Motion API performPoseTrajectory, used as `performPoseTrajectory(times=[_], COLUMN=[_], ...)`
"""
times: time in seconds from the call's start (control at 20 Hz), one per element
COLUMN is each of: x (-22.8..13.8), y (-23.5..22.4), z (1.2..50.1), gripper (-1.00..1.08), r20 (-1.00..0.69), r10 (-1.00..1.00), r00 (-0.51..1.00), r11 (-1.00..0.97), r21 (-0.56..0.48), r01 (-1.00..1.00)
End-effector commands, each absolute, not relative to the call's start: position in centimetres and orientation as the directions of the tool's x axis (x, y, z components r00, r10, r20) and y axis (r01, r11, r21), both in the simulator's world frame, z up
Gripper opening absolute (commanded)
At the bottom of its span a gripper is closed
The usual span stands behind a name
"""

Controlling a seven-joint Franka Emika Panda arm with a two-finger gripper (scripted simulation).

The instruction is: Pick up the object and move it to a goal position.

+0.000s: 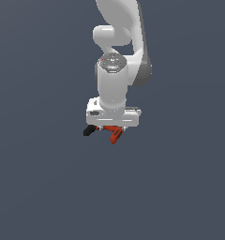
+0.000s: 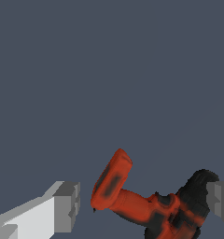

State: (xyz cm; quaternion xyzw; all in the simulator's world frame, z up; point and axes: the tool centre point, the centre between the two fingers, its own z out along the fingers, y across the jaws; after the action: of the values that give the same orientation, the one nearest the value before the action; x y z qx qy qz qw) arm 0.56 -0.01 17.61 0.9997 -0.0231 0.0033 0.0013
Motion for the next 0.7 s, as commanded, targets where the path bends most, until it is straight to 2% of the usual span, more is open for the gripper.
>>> performPoseTrajectory(times=[0.0, 0.65], x=[0.6, 0.5], y=[0.0, -1.1], z=[17.6, 17.8], gripper=[1.08, 1.08], r20=[0.007, 0.003], r10=[-0.046, -0.046], r00=[0.999, 0.999], r11=[-0.999, -0.999], r21=[0.003, 0.018], r01=[-0.046, -0.046])
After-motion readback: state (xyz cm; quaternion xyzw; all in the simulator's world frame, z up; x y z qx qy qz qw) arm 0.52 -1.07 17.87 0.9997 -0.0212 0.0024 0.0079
